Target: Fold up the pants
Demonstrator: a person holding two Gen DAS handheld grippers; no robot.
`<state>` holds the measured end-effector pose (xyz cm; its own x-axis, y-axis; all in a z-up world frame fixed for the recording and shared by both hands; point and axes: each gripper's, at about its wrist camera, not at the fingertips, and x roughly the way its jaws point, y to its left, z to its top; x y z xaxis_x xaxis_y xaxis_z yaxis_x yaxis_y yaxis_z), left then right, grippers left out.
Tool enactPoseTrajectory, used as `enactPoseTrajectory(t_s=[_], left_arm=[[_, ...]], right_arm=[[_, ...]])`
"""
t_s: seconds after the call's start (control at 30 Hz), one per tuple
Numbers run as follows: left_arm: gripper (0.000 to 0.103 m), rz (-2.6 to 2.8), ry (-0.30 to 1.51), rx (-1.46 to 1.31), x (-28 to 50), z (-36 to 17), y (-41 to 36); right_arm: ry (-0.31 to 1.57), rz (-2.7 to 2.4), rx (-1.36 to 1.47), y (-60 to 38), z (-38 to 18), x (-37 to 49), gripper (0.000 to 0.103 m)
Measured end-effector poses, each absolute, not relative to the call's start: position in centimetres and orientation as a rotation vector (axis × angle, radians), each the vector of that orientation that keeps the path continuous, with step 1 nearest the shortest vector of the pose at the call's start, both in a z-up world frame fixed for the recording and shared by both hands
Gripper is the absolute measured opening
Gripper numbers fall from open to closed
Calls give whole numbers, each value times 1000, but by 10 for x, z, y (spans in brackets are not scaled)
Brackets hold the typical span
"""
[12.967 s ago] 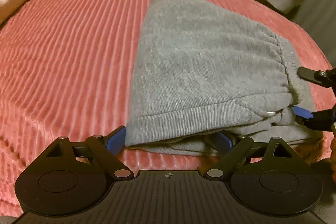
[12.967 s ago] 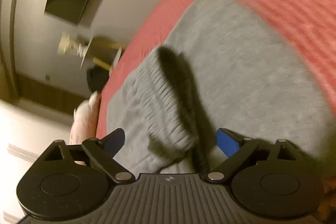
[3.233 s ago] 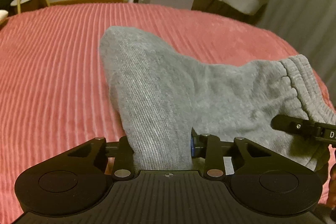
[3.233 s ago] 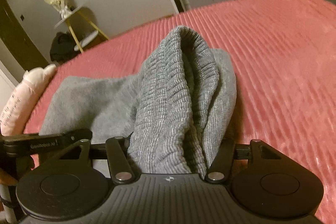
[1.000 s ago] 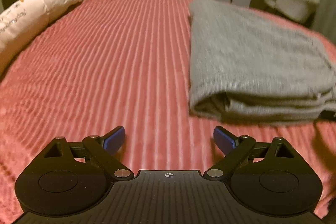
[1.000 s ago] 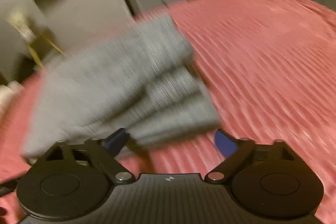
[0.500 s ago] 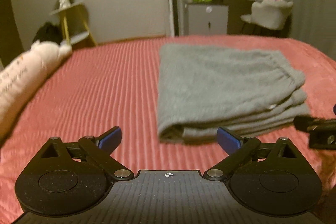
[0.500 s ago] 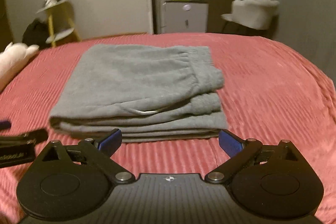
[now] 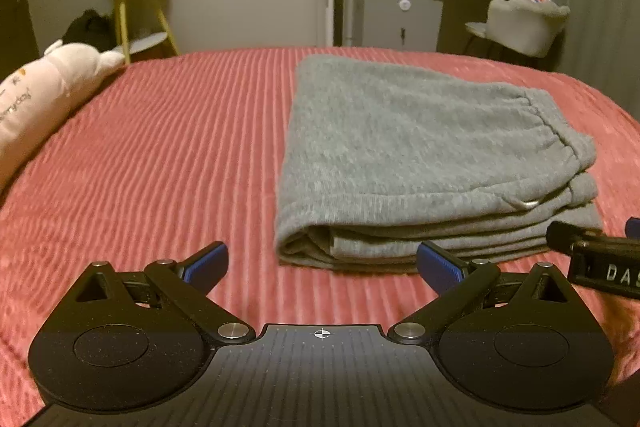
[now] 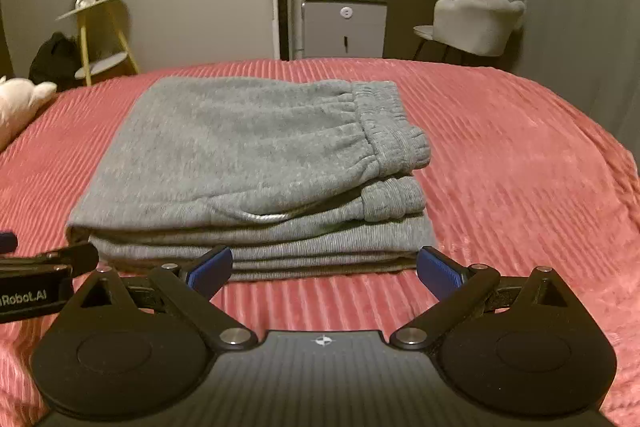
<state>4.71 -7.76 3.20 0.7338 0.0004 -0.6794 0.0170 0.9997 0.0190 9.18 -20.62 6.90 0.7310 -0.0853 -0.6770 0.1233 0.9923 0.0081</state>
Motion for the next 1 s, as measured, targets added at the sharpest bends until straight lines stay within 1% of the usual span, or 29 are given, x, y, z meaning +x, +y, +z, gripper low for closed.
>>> enactPoseTrajectory(t_s=[0.17, 1.0], left_arm=[[103, -21, 780, 49, 52, 20, -78], [103, -32, 786, 51, 53, 18, -76]], right_arm=[[764, -109, 84, -209, 60, 101, 99], [763, -112, 62, -209, 57, 101, 99]])
